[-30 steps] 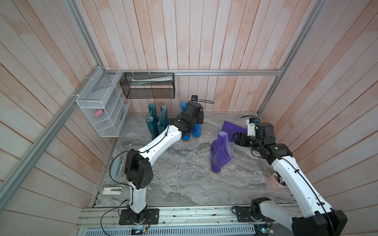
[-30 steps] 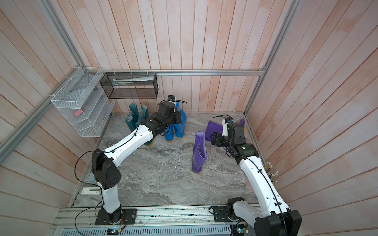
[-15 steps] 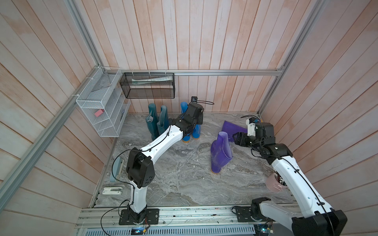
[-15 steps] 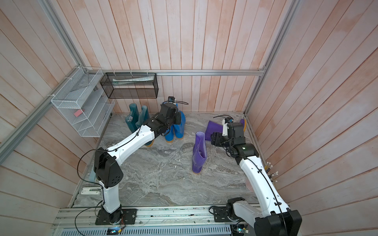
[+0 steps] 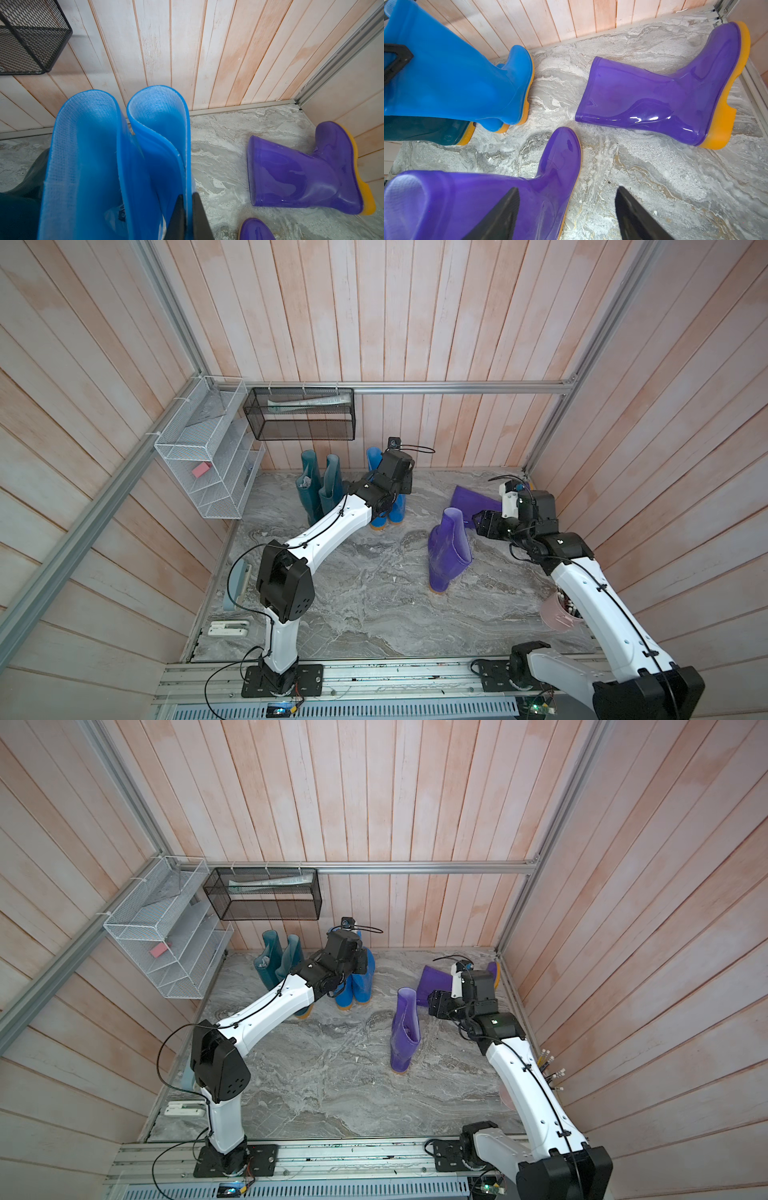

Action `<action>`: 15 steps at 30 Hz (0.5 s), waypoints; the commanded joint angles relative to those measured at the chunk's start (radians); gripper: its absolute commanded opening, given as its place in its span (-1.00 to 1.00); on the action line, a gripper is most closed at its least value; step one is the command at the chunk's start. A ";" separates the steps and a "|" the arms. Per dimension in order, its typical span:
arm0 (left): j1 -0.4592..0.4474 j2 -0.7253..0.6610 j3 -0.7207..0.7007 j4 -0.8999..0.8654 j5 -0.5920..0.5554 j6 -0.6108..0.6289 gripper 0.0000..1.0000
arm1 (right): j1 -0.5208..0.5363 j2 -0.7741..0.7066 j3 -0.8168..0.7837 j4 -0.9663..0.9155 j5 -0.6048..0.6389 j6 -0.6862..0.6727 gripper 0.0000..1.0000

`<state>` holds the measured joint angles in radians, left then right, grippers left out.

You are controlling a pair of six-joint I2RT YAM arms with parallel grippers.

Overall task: Match and arrange rain boots in pairs
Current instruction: Pair a pair of rain boots at the center of the board.

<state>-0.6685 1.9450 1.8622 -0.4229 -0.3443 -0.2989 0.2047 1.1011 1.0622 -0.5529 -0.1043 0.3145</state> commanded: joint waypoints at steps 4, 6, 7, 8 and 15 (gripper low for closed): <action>-0.003 -0.066 0.022 0.050 0.014 -0.029 -1.00 | -0.005 -0.010 -0.008 -0.002 -0.012 0.003 0.49; -0.003 -0.073 0.022 0.041 0.017 -0.035 -1.00 | -0.005 -0.008 -0.008 -0.001 -0.014 0.004 0.49; -0.002 -0.076 0.022 0.037 0.019 -0.037 -1.00 | -0.005 -0.008 -0.008 0.000 -0.014 0.004 0.49; -0.002 -0.081 0.022 0.034 0.021 -0.040 -1.00 | -0.005 -0.007 -0.008 0.000 -0.015 0.005 0.49; -0.003 -0.086 0.023 0.023 0.033 -0.051 -1.00 | -0.005 -0.006 -0.007 -0.001 -0.018 0.005 0.49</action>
<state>-0.6685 1.9247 1.8622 -0.4820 -0.3092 -0.3405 0.2047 1.1011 1.0622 -0.5529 -0.1081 0.3145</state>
